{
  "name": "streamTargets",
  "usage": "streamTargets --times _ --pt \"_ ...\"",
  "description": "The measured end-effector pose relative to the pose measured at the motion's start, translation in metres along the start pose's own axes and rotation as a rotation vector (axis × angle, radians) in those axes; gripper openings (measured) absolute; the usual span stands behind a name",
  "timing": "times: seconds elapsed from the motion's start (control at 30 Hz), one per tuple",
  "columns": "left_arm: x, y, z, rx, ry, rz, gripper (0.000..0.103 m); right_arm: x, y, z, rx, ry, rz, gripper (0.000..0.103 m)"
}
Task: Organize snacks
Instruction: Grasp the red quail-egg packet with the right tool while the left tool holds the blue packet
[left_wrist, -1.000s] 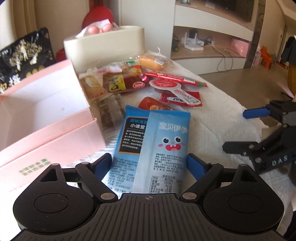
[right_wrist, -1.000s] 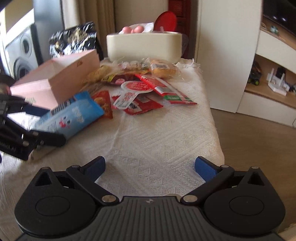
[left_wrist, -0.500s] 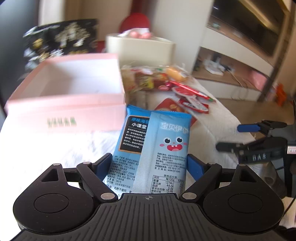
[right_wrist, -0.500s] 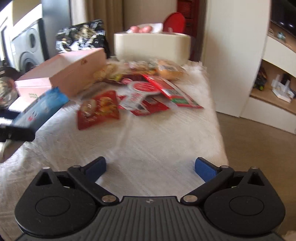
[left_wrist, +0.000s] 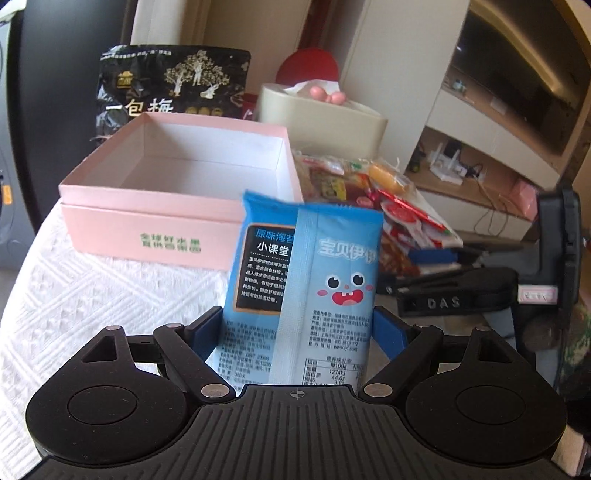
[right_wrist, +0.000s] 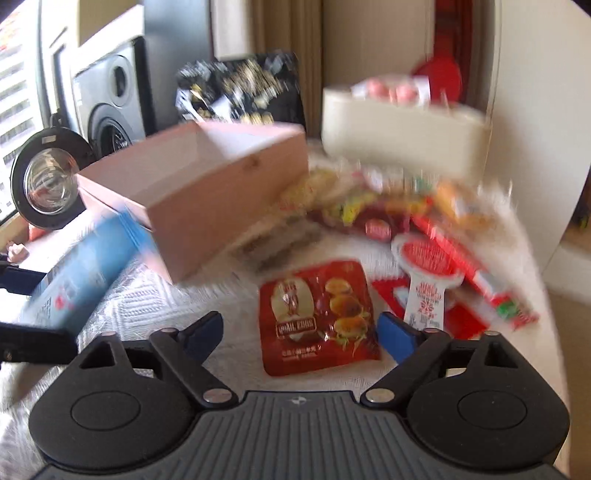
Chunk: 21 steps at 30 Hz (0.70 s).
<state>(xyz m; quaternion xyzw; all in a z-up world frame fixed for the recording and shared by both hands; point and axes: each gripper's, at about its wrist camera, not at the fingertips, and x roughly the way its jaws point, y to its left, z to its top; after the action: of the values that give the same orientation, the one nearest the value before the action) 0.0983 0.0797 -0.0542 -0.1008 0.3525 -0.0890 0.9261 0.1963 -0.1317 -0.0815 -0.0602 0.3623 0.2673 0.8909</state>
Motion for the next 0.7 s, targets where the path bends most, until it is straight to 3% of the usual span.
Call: streamTargets --times 0.07,0.1,0.27,0.5,0.7 --pt "0.009 0.001 0.008 -0.016 -0.011 -0.02 0.09 -0.004 -0.009 -0.001 0.028 0.009 -0.004 0.069" --pt "0.013 0.0 0.011 -0.017 -0.015 -0.03 0.09 -0.008 -0.011 -0.002 0.02 0.017 -0.005 0.067" --pt "0.034 -0.011 0.026 -0.002 -0.028 -0.086 0.09 -0.035 -0.024 -0.021 0.038 0.037 -0.024 0.067" --pt "0.062 -0.013 0.046 -0.062 -0.039 -0.148 0.089 -0.053 -0.027 -0.041 0.065 0.037 -0.042 0.067" --pt "0.037 -0.026 0.038 0.021 0.021 -0.122 0.089 -0.06 -0.019 -0.045 0.054 0.054 0.0 0.07"
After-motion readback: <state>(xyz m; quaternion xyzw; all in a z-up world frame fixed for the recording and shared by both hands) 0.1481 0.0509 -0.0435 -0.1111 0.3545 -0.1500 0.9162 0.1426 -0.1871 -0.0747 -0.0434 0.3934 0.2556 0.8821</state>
